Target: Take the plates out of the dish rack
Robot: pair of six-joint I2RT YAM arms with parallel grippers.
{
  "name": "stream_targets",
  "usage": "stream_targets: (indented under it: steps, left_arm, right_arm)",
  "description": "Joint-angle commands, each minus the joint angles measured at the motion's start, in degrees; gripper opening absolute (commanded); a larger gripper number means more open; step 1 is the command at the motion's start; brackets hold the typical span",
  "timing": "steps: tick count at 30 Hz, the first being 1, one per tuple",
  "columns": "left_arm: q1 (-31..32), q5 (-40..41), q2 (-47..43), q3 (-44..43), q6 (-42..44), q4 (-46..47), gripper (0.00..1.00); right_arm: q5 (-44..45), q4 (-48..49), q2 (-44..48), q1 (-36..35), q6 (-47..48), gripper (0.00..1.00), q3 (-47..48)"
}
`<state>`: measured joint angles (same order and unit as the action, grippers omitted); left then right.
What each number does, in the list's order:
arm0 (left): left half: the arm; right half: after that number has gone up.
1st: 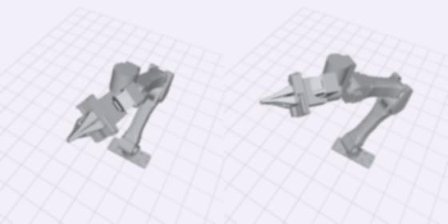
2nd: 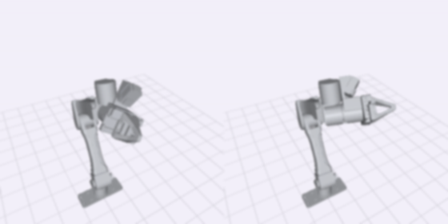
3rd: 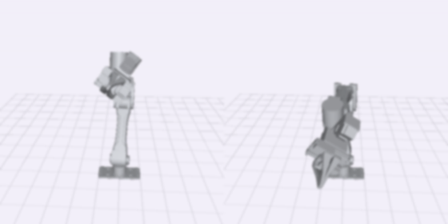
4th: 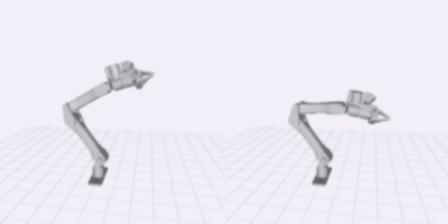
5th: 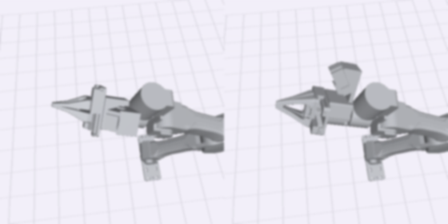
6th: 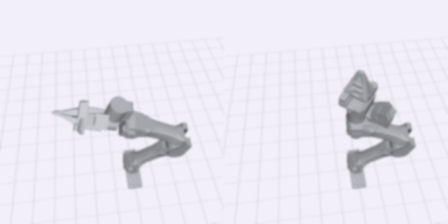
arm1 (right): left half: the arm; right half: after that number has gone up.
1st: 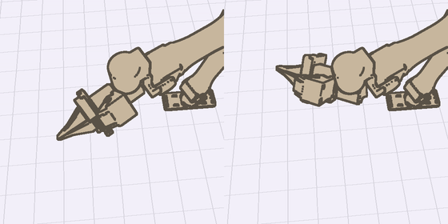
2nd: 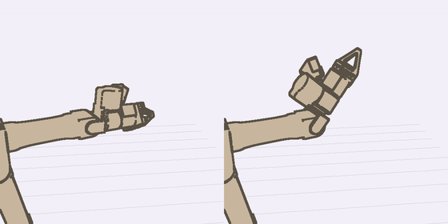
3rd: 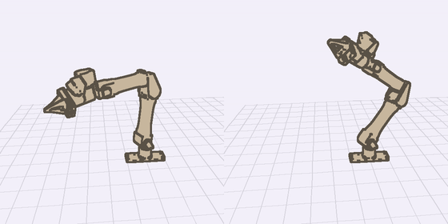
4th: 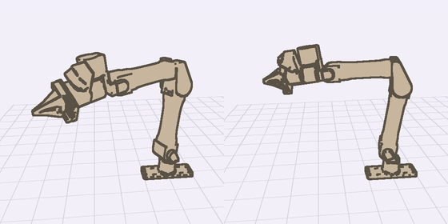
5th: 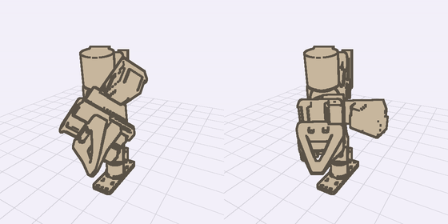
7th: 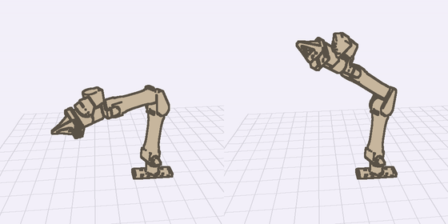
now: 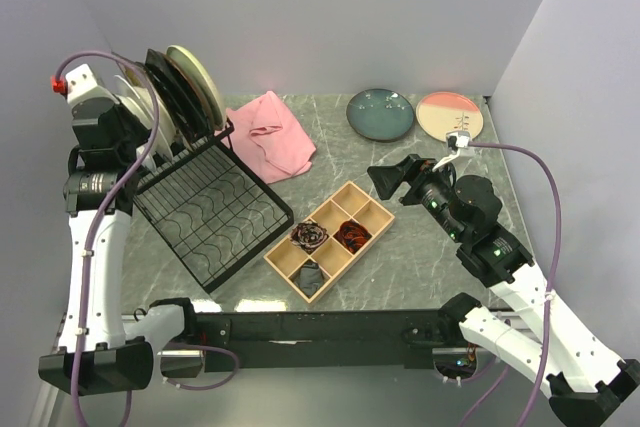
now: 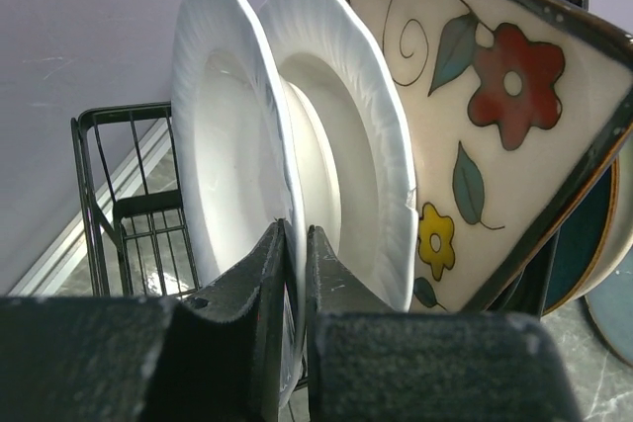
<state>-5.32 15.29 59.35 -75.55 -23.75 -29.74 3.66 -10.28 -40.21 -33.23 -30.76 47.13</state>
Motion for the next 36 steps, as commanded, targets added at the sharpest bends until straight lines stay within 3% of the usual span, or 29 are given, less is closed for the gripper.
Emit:
stream_targets:
  steps: [1,31,36]
  left_arm:
    - [-0.4,0.5,0.8,-3.8,4.1,0.7,0.01]
    - [-0.2,1.6,-1.0,-15.7,9.9,-1.4,0.01]
    - [-0.2,1.5,-0.1,-21.3,9.9,-4.4,0.01]
  right_arm:
    - [1.0,2.3,0.5,-0.3,1.0,0.99,-0.6]
    - [2.0,2.4,0.7,-0.3,1.0,0.99,-0.7]
    - [2.1,2.2,0.9,-0.3,1.1,0.99,-0.6]
